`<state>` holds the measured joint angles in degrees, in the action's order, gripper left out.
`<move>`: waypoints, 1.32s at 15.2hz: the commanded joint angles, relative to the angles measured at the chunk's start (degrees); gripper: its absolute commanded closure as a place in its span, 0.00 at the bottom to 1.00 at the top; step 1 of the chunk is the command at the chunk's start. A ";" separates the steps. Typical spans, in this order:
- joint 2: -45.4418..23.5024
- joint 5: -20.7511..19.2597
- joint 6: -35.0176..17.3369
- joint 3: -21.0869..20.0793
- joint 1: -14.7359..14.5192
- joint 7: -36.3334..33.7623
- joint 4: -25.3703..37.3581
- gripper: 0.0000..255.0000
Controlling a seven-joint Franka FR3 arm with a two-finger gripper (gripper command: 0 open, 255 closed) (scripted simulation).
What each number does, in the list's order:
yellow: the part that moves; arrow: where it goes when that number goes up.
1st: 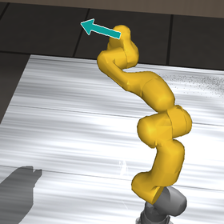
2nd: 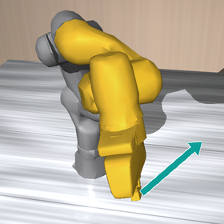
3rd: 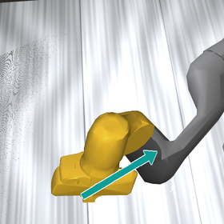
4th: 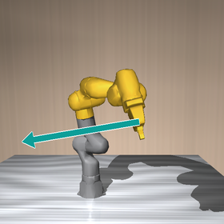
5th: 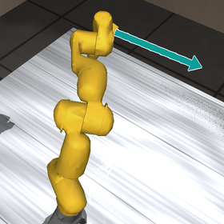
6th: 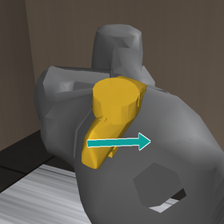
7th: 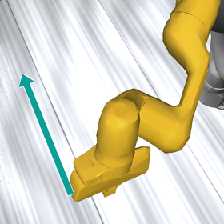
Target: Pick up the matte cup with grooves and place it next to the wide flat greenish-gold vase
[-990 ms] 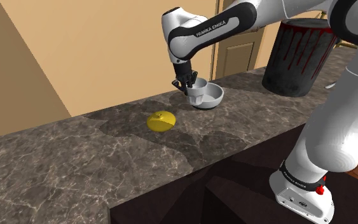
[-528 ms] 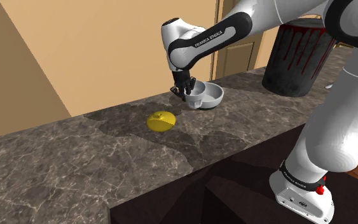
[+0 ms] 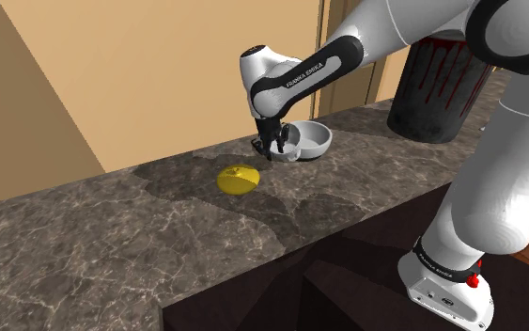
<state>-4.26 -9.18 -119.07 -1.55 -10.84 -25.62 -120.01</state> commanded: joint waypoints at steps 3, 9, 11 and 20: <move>-0.68 -0.22 -0.92 0.41 0.49 -0.04 -1.25 1.00; -0.81 -0.22 -0.88 0.23 0.47 -0.24 -1.12 0.00; -0.37 -0.21 -0.86 0.30 0.56 -0.07 -1.51 0.00; 1.53 0.46 6.15 -0.13 0.12 0.36 3.59 0.00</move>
<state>-2.85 -8.74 -113.32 -1.69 -10.72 -25.32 -116.66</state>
